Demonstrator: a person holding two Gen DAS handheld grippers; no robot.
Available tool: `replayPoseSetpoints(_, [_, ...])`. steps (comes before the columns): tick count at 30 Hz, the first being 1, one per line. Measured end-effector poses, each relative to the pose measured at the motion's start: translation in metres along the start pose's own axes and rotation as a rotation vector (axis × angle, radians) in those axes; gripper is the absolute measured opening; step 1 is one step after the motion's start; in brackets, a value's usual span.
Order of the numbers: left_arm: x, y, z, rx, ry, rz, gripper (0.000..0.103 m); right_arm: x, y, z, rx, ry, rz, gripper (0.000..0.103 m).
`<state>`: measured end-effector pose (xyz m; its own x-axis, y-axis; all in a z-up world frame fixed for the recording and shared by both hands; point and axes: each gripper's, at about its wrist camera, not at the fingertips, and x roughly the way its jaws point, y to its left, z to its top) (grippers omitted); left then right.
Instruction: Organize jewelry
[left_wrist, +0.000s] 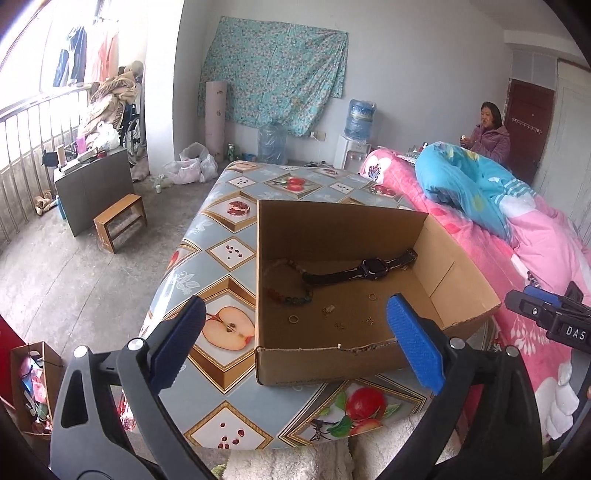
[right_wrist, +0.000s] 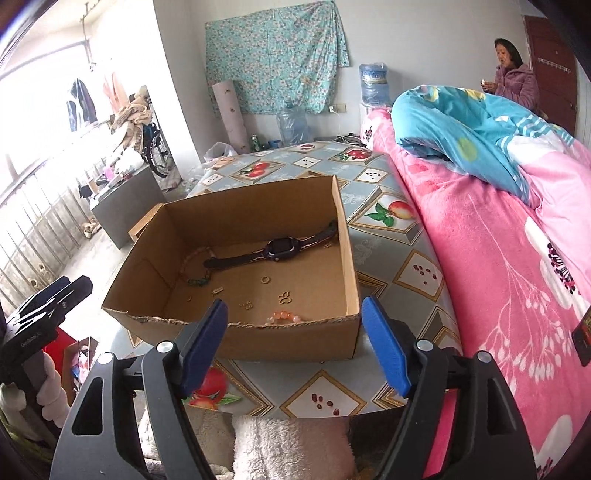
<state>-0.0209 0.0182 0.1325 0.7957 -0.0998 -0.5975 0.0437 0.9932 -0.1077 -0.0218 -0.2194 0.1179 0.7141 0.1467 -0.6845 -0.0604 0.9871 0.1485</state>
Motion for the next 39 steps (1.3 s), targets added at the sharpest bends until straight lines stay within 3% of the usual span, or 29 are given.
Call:
replayPoseSetpoints(6, [0.013, -0.010, -0.013, -0.016, 0.088, -0.025, 0.095, 0.015, 0.016, -0.019, -0.001, 0.075, 0.036, 0.076])
replayPoseSetpoints(12, [0.035, -0.010, -0.029, -0.037, 0.194, 0.017, 0.095, 0.033, 0.024, -0.035, 0.004, 0.150, 0.019, 0.076])
replayPoseSetpoints(22, [0.053, -0.014, -0.037, -0.055, 0.268, 0.039, 0.095, 0.055, 0.025, -0.036, 0.017, 0.221, 0.020, 0.076])
replayPoseSetpoints(39, [0.071, -0.025, -0.038, -0.042, 0.313, 0.057, 0.095, 0.081, 0.015, -0.032, 0.051, 0.296, 0.031, 0.076])
